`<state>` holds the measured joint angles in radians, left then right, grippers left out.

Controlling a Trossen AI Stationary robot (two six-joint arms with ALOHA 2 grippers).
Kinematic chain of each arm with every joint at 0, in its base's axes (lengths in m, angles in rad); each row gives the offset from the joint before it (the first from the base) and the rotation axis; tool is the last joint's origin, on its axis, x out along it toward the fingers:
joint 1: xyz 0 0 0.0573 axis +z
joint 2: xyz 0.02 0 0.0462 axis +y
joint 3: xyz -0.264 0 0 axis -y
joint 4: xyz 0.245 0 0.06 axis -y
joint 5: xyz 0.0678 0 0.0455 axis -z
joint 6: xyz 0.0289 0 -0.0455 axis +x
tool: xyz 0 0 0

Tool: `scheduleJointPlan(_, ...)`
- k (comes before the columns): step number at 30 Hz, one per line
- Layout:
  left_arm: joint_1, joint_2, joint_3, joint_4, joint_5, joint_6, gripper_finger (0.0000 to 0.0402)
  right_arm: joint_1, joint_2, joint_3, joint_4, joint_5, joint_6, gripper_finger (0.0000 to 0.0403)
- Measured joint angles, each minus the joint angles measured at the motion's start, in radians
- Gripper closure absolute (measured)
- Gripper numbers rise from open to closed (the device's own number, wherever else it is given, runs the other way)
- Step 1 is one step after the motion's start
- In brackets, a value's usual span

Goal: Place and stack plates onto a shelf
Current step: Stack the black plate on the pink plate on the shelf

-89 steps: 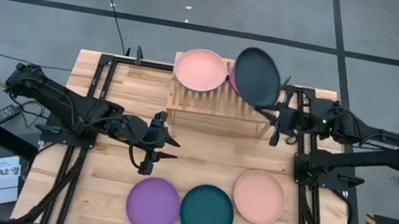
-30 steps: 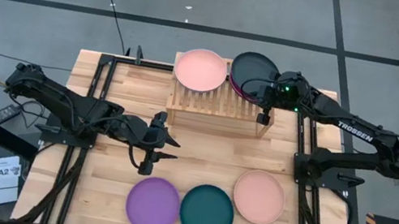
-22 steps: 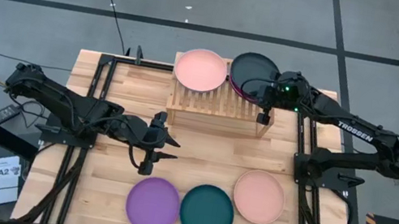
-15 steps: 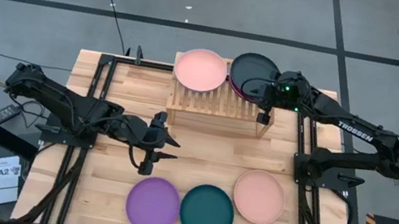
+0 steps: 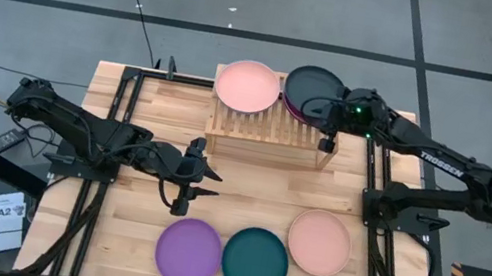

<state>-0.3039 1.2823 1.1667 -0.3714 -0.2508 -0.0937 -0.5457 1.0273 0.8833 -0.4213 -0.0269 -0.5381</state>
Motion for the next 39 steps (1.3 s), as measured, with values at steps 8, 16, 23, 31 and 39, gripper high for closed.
scheduleJointPlan(8,0.0,0.0,0.0,0.0,0.0,0.0,0.0237,0.0,-0.029,0.0,0.002,0.0,0.005,0.0298)
scheduleJointPlan(16,0.0,0.0,0.0,0.0,0.0,0.0,0.0237,0.0,-0.034,0.0,0.033,0.004,0.088,0.0292)
scheduleJointPlan(23,0.0,0.0,0.0,0.0,0.0,0.0,0.0237,0.0,-0.034,0.0,0.029,-0.008,0.123,0.0269)
scheduleJointPlan(31,0.0,0.0,0.0,0.0,0.0,0.0,0.0237,0.0,-0.034,0.0,0.029,-0.011,0.122,0.025)
scheduleJointPlan(39,0.0,0.0,0.0,0.0,0.0,0.0,0.0237,0.001,-0.039,0.0,0.03,-0.018,0.121,0.0249)
